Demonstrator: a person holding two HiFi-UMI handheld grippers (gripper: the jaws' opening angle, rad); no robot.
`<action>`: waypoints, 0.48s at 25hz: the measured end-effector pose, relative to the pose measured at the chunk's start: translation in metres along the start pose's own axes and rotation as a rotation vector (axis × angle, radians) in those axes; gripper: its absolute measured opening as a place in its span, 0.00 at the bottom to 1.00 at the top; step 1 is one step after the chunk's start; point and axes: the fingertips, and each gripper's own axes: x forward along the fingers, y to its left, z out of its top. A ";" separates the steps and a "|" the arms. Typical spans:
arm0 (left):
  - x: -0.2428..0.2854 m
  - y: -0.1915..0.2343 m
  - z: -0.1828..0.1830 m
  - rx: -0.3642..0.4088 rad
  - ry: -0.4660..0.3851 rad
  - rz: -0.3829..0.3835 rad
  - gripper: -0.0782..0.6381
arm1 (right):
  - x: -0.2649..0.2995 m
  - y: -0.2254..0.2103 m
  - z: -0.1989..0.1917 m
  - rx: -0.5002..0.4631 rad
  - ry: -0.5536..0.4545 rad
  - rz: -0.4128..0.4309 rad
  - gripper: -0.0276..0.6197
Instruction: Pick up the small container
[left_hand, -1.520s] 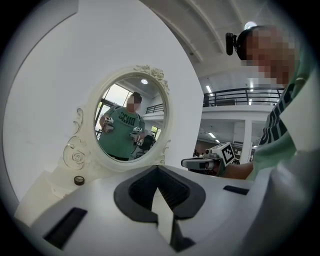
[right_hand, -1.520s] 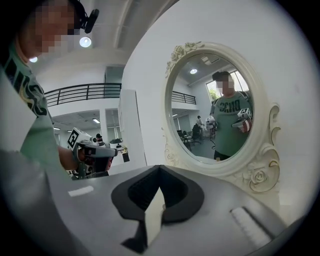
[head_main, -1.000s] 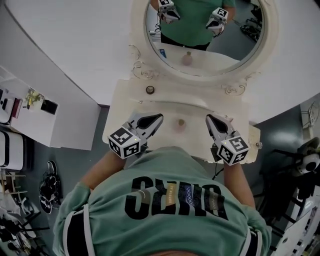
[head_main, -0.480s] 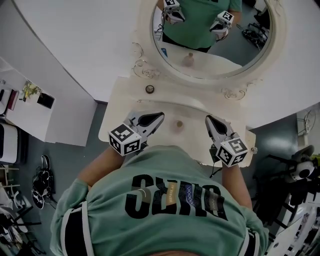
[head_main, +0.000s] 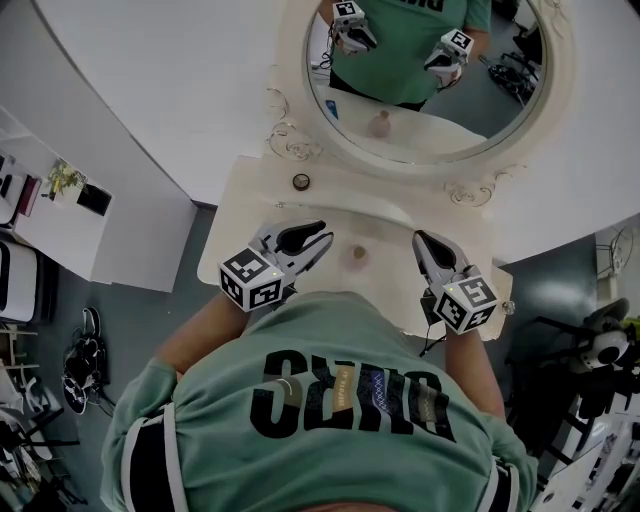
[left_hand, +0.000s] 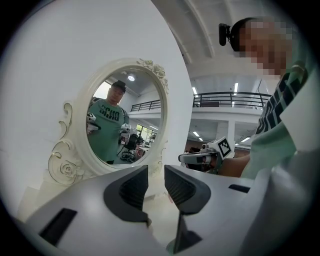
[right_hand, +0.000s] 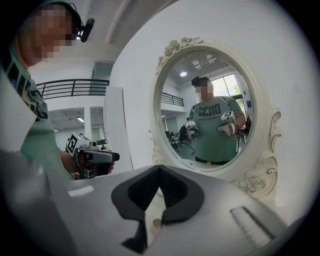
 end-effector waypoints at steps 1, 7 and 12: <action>0.000 0.001 -0.001 0.005 0.004 0.003 0.25 | 0.001 -0.001 0.001 -0.001 -0.003 0.001 0.05; 0.006 0.008 -0.018 0.001 0.050 0.002 0.30 | 0.007 -0.008 0.000 0.018 -0.002 0.001 0.05; 0.020 0.018 -0.041 0.014 0.104 -0.010 0.31 | 0.021 -0.017 -0.017 0.032 0.012 -0.006 0.05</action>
